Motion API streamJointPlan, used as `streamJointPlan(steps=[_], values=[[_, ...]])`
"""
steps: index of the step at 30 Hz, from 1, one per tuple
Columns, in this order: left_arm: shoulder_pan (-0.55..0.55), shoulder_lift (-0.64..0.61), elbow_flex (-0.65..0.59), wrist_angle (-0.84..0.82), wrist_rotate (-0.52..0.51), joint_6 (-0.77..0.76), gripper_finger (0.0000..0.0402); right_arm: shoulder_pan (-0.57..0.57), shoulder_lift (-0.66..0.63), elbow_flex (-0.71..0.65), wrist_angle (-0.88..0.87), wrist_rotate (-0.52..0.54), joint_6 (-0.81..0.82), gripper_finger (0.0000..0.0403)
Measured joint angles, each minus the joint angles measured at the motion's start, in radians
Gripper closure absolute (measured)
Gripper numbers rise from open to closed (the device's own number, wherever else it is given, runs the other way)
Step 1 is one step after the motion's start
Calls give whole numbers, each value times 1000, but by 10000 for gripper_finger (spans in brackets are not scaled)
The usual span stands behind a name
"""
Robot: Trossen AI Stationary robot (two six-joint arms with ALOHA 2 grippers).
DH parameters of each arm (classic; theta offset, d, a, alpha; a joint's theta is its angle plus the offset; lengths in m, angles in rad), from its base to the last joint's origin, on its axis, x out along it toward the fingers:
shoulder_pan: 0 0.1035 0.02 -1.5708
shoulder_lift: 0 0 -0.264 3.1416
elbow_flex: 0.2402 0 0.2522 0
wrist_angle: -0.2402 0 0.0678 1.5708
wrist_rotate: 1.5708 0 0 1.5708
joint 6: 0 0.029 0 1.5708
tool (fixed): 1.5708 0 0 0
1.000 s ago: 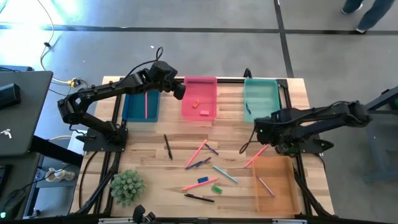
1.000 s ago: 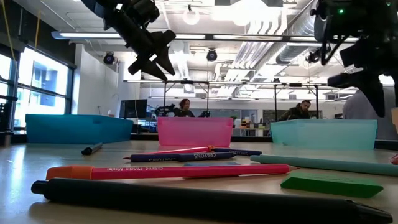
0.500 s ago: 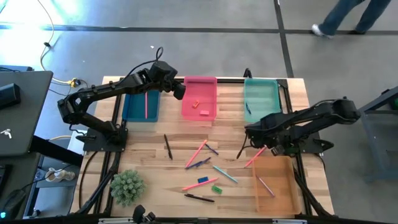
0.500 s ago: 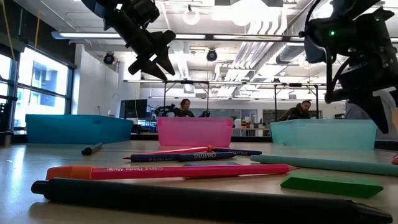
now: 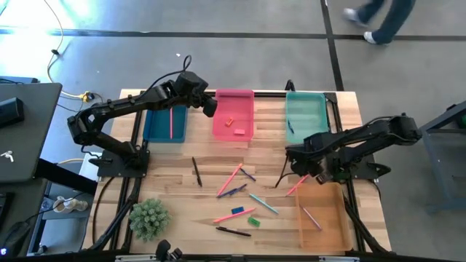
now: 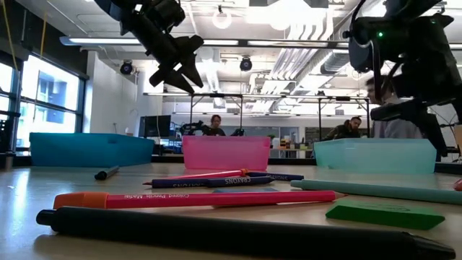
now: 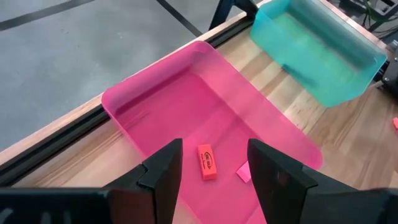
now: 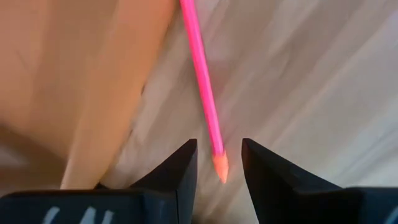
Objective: Sort crayons/erasers/pens/pencils in bins
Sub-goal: Put the pink pencil into the blue bin
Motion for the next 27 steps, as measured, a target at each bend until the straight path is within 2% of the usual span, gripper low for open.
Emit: streamJointPlan(steps=[5,14,27], values=[[-11,0,0,0,2,0,233,0,16,1,59,-19,0,284],[-31,0,0,0,3,26,233,67,136,1,150,-29,17,284],[-30,0,0,0,3,27,233,116,236,6,159,15,54,284]])
